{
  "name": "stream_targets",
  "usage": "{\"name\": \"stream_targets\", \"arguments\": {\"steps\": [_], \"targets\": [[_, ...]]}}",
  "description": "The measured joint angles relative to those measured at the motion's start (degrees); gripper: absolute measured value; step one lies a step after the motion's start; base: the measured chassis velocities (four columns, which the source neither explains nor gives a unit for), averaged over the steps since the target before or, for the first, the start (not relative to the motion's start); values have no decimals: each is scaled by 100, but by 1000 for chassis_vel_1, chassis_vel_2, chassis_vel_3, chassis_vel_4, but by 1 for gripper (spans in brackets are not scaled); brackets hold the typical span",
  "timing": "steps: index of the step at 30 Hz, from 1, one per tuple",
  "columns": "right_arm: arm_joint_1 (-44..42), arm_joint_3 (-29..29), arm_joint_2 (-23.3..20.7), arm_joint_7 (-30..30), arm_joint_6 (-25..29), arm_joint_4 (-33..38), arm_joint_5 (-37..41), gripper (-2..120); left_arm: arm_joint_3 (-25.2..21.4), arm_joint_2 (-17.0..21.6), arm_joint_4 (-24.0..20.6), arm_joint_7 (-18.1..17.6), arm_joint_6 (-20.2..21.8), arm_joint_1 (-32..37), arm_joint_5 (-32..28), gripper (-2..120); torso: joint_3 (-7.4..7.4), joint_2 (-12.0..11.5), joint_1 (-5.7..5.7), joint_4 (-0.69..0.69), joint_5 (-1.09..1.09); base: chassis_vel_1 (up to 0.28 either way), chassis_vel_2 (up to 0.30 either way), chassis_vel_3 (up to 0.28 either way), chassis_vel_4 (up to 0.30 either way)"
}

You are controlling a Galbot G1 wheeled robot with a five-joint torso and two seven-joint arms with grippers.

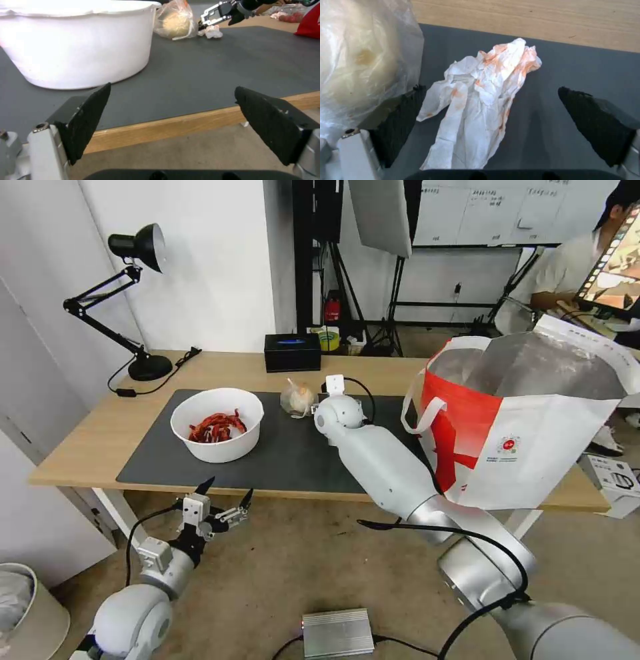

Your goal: Pick up the trash from the table and place it into the takeout bag.

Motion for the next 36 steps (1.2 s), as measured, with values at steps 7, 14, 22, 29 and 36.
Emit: {"name": "stream_targets", "arguments": {"steps": [7, 14, 22, 29, 36], "targets": [[-4, -1, -36, -58, 0, 21, 21, 100, 9, -9, -1, 0, 2, -2, -1, 100, 0, 0, 0, 0, 0, 0, 0, 0, 0], [21, -4, -48, -247, 0, -25, 26, 100, 19, -76, -13, -1, 2, 25, 19, 100, 0, 0, 0, 0, 0, 0, 0, 0, 0], [66, -40, -58, -368, -44, -68, -27, 100, 16, -88, -33, -1, 0, 36, 37, 100, 0, 0, 0, 0, 0, 0, 0, 0, 0], [99, -75, -59, -491, -169, -147, -175, 100, 17, -107, -50, 0, -17, 39, 38, 100, 1, 0, 0, 0, 0, 0, 0, 0, 0], [104, -120, -66, -602, -242, -189, -233, 100, 12, -108, -37, 0, -104, 46, 39, 100, 0, 0, 0, -1, 0, 0, 0, 0, 0]]}}
